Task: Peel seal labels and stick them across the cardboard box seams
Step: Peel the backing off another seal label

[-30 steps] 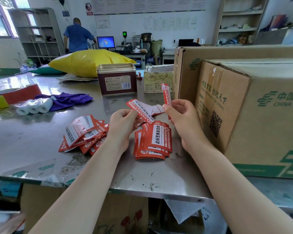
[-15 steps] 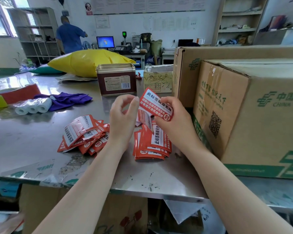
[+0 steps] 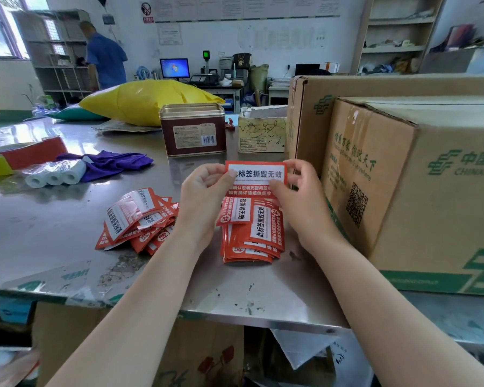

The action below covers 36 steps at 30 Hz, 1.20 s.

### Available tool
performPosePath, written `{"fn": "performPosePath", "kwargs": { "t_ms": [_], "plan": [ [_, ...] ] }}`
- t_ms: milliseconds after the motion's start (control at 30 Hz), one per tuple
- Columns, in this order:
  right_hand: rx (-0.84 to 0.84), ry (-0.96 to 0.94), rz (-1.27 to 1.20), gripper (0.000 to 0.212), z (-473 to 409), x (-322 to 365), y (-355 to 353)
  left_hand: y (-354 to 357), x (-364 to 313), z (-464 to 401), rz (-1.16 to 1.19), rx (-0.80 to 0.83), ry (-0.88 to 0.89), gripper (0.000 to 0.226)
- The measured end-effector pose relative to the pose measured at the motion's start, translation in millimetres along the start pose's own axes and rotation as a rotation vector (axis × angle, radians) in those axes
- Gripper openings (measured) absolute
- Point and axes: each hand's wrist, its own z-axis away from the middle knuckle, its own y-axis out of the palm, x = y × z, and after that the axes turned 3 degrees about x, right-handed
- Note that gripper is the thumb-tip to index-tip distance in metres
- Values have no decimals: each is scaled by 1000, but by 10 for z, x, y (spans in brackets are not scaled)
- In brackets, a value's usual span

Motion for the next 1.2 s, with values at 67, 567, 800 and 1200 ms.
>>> {"fn": "performPosePath", "kwargs": {
  "t_ms": [67, 567, 800, 1200],
  "plan": [
    [-67, 56, -67, 29, -14, 4, -21, 25, -7, 22, -17, 79, -23, 10],
    [-231, -43, 59, 26, -26, -13, -68, 100, -25, 87, -237, 258, -41, 19],
    [-169, -228, 458, 48, 22, -16, -19, 23, -44, 26, -7, 130, -70, 18],
    [6, -408, 591, 21, 69, 29, 61, 21, -14, 24, 4, 171, -35, 17]
  ]
}}
